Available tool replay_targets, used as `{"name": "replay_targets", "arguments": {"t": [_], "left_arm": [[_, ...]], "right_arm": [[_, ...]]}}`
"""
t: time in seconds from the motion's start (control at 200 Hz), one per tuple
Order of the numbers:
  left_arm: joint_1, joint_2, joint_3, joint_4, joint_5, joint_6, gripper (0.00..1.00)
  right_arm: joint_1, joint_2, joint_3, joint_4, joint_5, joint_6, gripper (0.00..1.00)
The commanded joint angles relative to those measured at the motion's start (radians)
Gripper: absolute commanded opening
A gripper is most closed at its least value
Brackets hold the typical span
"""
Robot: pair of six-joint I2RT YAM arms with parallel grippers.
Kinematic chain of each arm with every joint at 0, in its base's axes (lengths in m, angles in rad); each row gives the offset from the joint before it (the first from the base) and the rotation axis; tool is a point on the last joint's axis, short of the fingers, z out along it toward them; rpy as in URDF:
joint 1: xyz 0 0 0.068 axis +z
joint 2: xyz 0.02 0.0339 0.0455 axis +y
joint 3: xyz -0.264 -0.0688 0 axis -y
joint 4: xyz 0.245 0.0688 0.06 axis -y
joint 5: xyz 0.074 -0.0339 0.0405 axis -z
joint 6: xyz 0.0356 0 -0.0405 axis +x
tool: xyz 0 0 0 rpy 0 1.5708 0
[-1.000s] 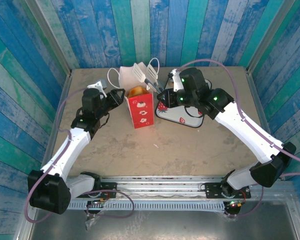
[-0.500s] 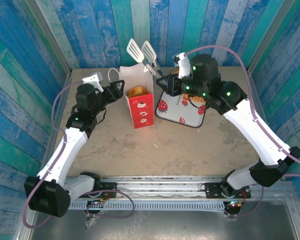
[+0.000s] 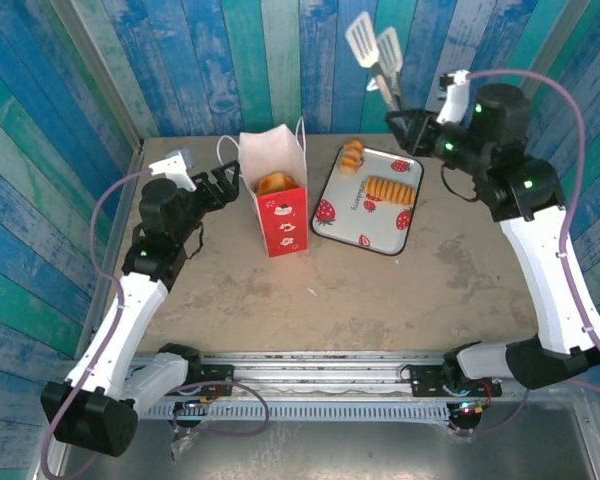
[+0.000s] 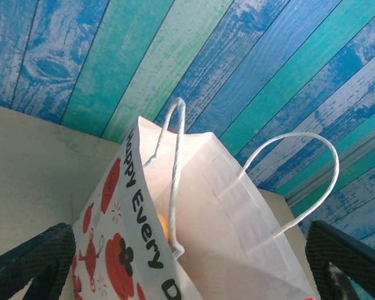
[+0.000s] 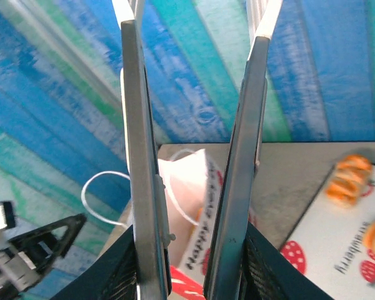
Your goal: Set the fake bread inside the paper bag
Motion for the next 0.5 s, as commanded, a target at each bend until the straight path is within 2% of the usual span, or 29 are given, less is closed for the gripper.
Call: {"name": "replay_targets", "arguments": {"t": [0.0, 0.145, 0.496], "left_arm": [[0.006, -0.059, -0.026, -0.029, -0.062, 0.045, 0.97], [0.005, -0.118, -0.06, -0.039, -0.119, 0.077, 0.94], [0.006, -0.16, -0.099, -0.059, -0.193, 0.092, 0.94]], "right_arm": [[-0.089, -0.031, -0.093, 0.012, -0.056, 0.003, 0.38], [-0.175, -0.034, -0.217, 0.022, -0.074, -0.006, 0.37], [-0.195, 0.087, -0.36, 0.045, -0.034, -0.063, 0.37]]}}
